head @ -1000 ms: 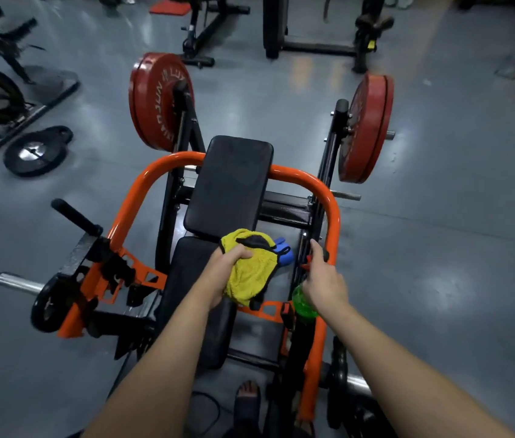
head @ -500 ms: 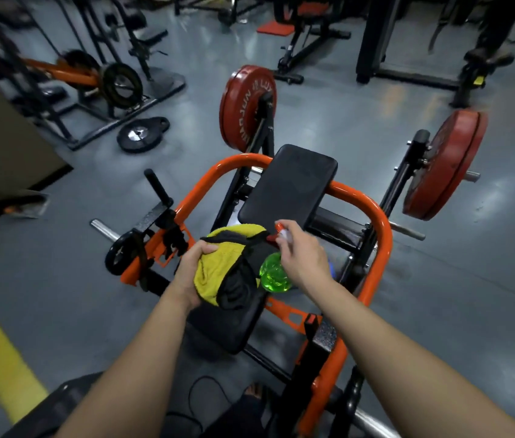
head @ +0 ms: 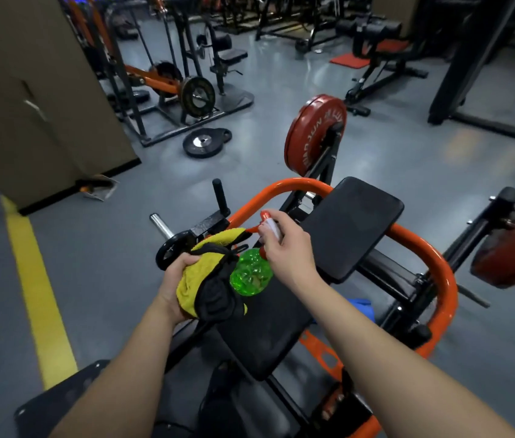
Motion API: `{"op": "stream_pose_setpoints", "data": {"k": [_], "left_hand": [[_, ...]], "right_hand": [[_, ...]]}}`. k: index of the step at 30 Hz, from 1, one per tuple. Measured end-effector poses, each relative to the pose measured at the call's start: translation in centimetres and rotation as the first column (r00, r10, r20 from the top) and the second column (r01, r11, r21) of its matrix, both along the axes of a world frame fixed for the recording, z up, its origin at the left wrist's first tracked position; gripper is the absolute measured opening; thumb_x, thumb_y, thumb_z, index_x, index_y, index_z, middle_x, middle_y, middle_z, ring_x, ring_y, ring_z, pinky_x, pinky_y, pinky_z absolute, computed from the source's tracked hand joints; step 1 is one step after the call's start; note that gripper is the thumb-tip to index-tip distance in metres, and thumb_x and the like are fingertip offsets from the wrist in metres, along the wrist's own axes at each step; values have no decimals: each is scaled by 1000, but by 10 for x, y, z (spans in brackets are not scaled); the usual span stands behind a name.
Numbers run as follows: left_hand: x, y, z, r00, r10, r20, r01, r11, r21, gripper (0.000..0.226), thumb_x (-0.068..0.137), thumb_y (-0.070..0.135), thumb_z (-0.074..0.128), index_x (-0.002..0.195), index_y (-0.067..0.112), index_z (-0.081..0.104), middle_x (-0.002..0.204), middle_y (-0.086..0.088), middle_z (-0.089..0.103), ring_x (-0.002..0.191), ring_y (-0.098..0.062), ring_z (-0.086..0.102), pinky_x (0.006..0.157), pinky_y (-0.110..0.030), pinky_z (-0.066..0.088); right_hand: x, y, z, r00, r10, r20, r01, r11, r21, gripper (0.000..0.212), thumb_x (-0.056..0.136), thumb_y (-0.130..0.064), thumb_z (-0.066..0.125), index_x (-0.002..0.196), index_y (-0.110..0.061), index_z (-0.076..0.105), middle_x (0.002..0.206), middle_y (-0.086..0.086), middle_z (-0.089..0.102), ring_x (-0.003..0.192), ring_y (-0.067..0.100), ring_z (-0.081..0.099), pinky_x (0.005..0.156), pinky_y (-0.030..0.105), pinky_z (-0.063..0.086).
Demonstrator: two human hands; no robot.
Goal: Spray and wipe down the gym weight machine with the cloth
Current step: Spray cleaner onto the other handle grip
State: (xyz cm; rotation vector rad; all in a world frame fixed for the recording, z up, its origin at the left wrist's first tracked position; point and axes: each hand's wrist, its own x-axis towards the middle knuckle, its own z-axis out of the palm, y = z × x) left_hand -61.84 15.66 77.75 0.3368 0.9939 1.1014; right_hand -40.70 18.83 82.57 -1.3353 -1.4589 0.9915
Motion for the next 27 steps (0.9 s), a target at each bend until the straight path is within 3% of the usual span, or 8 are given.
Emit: {"op": "stream_pose_setpoints", "data": {"k": [7,10,13,17,20,22,24,27], "left_hand": [[-45,71,-27,1000,1,-12,-2,995,-101,49,80,25,48,112,0,75,112,-24,70,94,-39,70,96,-46,50],[-80,120,-51,1000,-7,2,7,991,-137,55,85,25,44,127,-2,66,126,-27,65,107,-42,66,102,-50,46],[-122,162,-70,998,-62,21,64,983,-175,54,82,24,41,119,0,72,127,-28,65,109,-42,66,100,-49,47],[-170,206,-89,987,-157,44,163,969,-185,55,82,23,46,126,-2,67,120,-28,66,106,-42,65,102,-49,46],[-184,233,-99,972,-232,37,235,947,-220,57,68,21,65,121,0,69,113,-27,69,99,-40,67,96,-46,51],[-190,249,-104,951,-308,38,308,919,-247,45,66,18,60,104,0,75,99,-24,71,85,-37,70,82,-39,58],[-193,258,-104,926,-378,12,364,883,-297,37,68,19,57,93,-2,74,87,-23,71,72,-35,70,68,-34,59],[-201,266,-100,897,-442,-21,403,837,-370,40,75,20,51,96,-7,72,89,-27,71,70,-37,71,61,-36,61]], "right_hand": [[-57,69,0,980,23,-199,-36,997,-64,18,95,-28,73,113,-29,72,89,2,75,79,17,70,79,42,61],[-88,114,-20,971,122,-205,-145,984,-100,33,89,-33,80,121,-29,72,101,-6,74,97,14,69,93,40,58],[-122,156,-40,968,162,-193,-201,959,-200,46,85,-34,84,128,-30,68,93,-11,66,90,7,63,84,27,53],[-161,200,-63,973,73,-219,-144,934,-328,27,83,-24,86,103,-11,72,88,0,67,83,8,62,79,27,51],[-183,219,-78,980,-32,-198,-38,940,-338,11,93,-23,76,90,-28,67,79,-9,61,74,-1,59,79,21,45],[-194,230,-86,973,-141,-185,64,927,-369,6,100,-27,65,103,-30,68,98,-8,69,85,-7,62,85,18,45],[-199,238,-89,959,-226,-169,131,886,-445,16,100,-25,58,106,-32,71,116,-2,68,89,-7,64,79,13,46],[-200,241,-96,984,-174,-26,143,877,-458,28,96,-19,53,104,-40,68,115,-11,69,98,0,64,78,15,47]]}}
